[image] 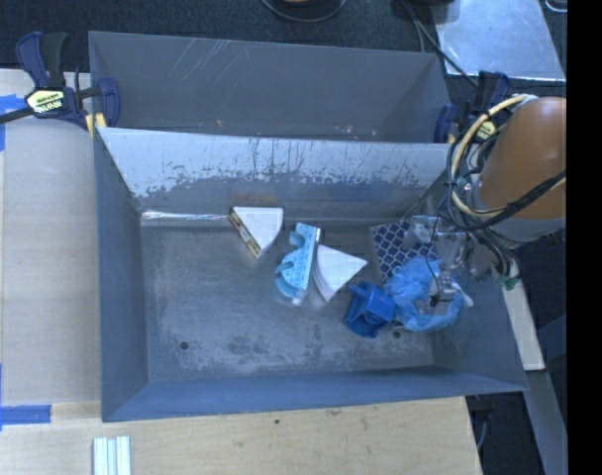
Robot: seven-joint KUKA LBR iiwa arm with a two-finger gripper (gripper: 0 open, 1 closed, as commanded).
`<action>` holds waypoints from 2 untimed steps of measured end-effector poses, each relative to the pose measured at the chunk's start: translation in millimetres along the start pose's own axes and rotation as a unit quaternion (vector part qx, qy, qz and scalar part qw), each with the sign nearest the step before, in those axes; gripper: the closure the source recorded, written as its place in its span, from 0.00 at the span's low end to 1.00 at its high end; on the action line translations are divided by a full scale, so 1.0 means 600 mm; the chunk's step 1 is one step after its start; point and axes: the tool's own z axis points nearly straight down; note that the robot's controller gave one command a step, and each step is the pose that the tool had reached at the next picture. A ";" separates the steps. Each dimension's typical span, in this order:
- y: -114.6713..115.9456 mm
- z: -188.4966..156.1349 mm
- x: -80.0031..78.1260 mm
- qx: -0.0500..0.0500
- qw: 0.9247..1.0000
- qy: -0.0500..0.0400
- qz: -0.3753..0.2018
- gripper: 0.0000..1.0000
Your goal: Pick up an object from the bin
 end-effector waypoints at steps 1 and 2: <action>0.001 -0.008 -0.003 0.001 1.000 -0.004 -0.002 0.00; 0.009 0.128 0.086 0.000 0.994 -0.001 -0.105 0.00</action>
Offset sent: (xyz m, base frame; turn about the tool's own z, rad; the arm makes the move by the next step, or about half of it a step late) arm -0.0524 0.0054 -0.0766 -0.2104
